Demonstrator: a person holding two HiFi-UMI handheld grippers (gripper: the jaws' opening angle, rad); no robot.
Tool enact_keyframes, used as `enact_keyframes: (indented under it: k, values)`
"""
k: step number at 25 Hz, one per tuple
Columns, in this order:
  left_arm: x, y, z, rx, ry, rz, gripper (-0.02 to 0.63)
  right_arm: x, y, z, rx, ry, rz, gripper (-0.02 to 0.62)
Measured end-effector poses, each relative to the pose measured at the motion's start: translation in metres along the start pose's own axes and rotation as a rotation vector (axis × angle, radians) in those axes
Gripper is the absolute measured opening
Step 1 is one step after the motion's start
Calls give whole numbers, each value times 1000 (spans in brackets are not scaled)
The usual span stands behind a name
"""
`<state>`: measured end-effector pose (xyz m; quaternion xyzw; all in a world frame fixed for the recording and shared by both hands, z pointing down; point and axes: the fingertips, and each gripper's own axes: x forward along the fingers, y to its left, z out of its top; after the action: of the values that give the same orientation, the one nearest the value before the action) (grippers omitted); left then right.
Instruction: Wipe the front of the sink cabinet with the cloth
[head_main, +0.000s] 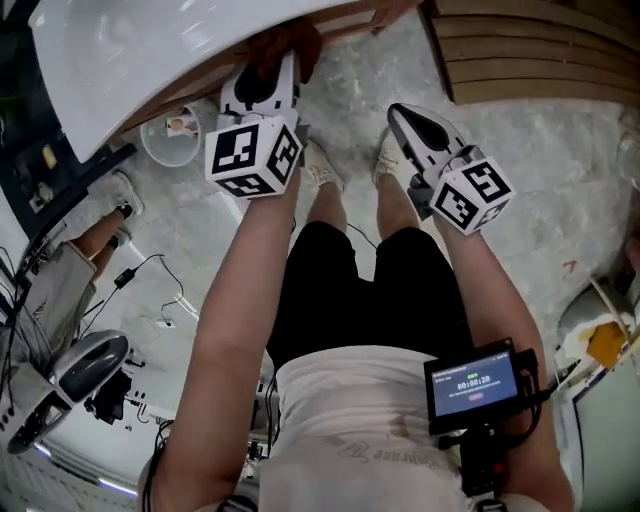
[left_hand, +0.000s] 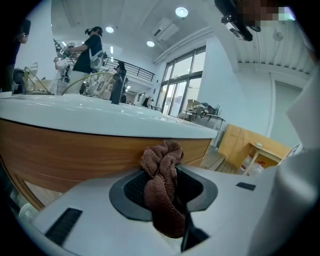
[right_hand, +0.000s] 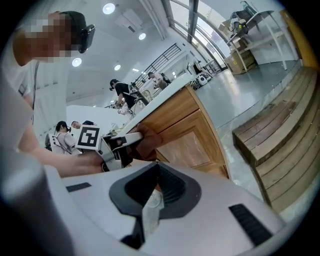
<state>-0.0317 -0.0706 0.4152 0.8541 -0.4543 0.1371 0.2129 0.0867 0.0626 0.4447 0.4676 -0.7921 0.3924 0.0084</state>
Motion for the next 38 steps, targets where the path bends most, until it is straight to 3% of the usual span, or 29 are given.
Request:
enact_keyframes:
  k: [12,24,29,38]
  values:
    - [50,-64,8,25,14,-109,124,-10,-22,6,24,-18,-6,12]
    - [119,-152,-18,63,65,-185,124,-53,-77,-1,48,19,-9,12]
    - [133,-153,-34,24,115,-173,124,-52,-80,1,42,49,-5,12]
    - [113,-99,-56,-46,119,-40,123,-42,-87,-8,41,84,23,12]
